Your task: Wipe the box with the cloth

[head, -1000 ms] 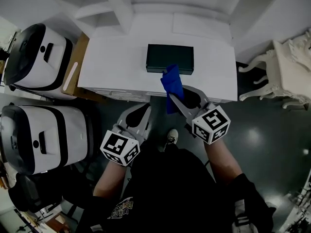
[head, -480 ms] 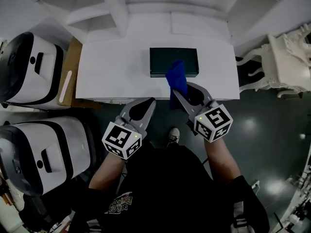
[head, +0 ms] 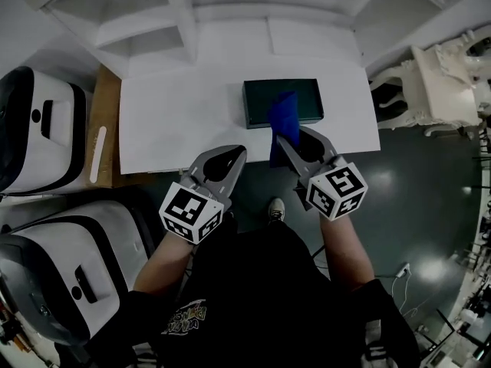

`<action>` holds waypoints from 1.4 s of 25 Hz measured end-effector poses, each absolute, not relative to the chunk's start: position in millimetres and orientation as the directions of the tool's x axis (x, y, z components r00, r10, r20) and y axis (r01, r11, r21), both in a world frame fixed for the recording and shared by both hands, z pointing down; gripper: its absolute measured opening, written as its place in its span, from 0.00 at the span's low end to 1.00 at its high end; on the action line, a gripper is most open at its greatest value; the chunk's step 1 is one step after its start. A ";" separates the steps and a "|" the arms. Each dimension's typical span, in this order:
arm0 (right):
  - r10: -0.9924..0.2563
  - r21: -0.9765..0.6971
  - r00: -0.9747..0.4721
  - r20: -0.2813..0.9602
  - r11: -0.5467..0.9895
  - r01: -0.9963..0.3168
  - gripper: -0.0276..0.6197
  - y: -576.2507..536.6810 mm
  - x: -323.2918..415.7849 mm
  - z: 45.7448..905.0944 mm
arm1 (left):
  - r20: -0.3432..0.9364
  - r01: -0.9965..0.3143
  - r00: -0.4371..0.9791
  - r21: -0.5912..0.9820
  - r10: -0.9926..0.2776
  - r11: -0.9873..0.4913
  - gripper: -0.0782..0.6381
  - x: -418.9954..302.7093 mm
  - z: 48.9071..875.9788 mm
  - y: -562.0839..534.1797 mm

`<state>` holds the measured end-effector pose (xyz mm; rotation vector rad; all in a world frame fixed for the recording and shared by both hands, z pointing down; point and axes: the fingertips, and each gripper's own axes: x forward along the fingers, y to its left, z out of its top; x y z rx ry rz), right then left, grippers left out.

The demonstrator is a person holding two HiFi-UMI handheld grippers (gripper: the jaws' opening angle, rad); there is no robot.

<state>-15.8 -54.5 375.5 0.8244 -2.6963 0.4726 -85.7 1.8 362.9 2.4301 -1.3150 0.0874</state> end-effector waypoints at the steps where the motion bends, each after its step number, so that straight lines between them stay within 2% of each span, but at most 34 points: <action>1: -0.495 -0.223 -0.791 0.361 0.778 -0.588 0.27 -54.7 -20.7 376.9 | 0.228 -0.814 0.569 0.293 -0.790 -0.502 0.11 -90.9 364.1 1.8; 17: -0.583 -0.170 -0.686 0.436 0.695 -0.699 0.27 -56.5 -65.4 399.8 | 0.208 -0.748 0.655 0.313 -0.726 -0.585 0.11 -146.4 369.0 19.6; 35: -0.500 -0.145 -0.674 0.544 0.735 -0.663 0.27 -103.4 -76.4 451.4 | 0.229 -0.808 0.580 0.284 -0.782 -0.516 0.11 -143.3 367.3 8.7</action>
